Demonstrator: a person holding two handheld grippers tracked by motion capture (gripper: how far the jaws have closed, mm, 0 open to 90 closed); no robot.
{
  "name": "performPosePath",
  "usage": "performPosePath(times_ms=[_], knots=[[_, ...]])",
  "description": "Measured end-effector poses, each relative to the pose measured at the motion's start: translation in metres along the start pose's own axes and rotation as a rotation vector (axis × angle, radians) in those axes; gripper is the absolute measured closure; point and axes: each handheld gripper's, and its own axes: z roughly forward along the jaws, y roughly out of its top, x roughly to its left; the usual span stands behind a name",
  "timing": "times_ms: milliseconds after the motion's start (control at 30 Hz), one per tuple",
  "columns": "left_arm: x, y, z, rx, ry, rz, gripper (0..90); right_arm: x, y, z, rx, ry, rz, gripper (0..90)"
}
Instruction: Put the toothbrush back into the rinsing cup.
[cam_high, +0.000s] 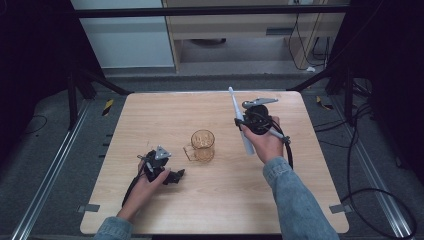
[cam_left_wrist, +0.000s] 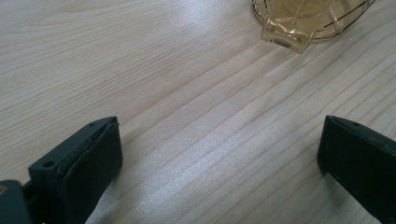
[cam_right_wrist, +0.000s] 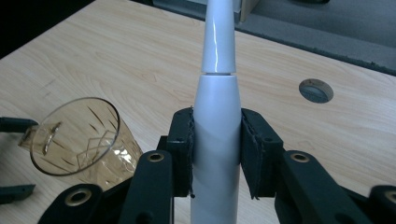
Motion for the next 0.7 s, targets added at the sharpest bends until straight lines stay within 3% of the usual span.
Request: performPosePath(times_ms=[400, 700], knots=[[0.0, 0.0, 0.0, -0.002, 0.0, -0.002, 0.0, 0.019, 0.027, -0.003, -0.095, 0.043, -0.005, 67.0], [0.0, 0.0, 0.0, -0.005, 0.001, -0.002, 0.0, 0.031, 0.045, -0.004, -0.141, 0.048, -0.02, 67.0]])
